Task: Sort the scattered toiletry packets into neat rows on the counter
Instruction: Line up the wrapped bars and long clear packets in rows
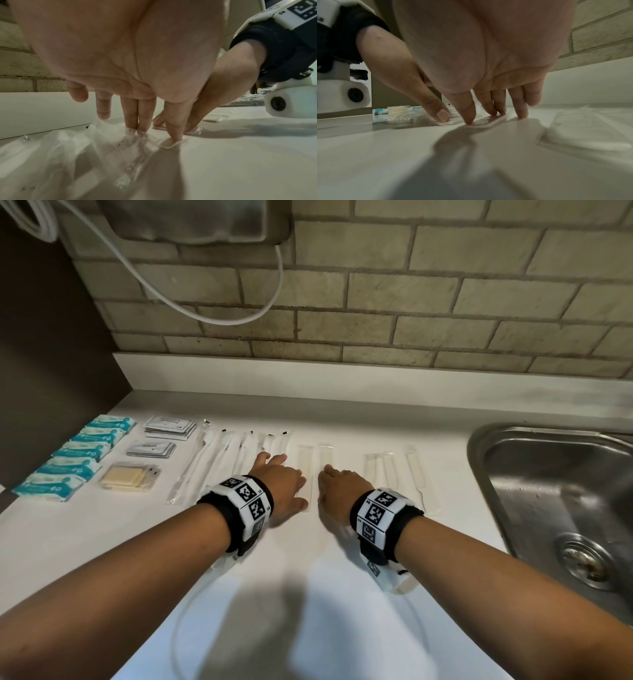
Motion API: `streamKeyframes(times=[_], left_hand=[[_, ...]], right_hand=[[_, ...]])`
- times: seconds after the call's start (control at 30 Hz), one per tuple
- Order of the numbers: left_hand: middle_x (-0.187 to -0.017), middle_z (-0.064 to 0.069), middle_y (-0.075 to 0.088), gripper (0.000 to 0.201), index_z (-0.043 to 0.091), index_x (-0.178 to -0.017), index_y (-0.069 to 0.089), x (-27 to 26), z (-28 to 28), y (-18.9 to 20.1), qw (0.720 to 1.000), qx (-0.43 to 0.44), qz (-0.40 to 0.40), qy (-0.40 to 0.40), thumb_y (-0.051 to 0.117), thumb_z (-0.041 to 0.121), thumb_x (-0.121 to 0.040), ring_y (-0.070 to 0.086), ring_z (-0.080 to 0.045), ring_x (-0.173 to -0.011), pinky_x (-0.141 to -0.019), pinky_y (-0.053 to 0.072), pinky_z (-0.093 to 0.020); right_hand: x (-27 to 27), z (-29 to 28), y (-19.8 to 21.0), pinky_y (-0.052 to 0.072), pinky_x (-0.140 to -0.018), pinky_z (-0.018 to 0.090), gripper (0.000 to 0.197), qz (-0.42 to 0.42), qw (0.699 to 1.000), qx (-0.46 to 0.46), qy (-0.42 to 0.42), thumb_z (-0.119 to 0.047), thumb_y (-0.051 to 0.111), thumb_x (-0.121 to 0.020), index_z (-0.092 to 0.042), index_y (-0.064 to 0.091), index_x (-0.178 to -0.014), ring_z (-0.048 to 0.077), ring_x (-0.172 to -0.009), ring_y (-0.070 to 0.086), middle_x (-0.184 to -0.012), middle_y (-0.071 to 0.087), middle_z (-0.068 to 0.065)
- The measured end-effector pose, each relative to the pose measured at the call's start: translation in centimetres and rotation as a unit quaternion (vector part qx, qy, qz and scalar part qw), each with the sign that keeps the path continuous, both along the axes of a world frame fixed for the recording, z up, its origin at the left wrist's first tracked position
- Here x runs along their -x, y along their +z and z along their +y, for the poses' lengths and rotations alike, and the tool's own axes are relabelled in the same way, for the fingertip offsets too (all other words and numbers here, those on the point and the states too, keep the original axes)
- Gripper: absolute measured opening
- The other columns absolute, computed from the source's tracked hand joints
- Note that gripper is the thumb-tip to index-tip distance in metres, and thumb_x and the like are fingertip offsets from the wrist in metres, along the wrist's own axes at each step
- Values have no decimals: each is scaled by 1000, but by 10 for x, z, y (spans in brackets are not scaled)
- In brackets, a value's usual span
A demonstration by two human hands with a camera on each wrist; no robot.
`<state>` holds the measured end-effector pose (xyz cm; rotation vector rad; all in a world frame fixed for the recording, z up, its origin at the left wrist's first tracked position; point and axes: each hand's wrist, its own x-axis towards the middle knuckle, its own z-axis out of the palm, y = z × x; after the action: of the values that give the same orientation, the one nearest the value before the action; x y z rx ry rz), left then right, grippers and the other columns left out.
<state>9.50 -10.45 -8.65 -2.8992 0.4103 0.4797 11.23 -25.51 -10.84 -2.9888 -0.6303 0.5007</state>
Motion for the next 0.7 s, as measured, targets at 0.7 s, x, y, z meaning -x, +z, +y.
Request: streamKeyframes(times=[0.7], left_hand=[[-152, 13, 38, 45, 31, -137, 51, -6, -59, 23, 993, 102, -35, -46, 48, 47, -95, 13, -19, -148, -117, 1, -44]], right_hand=[[-4, -73, 38, 26, -115, 42, 44, -60, 996, 52, -30, -23, 38, -94, -12, 44, -136, 27, -134, 39, -143, 47, 7]])
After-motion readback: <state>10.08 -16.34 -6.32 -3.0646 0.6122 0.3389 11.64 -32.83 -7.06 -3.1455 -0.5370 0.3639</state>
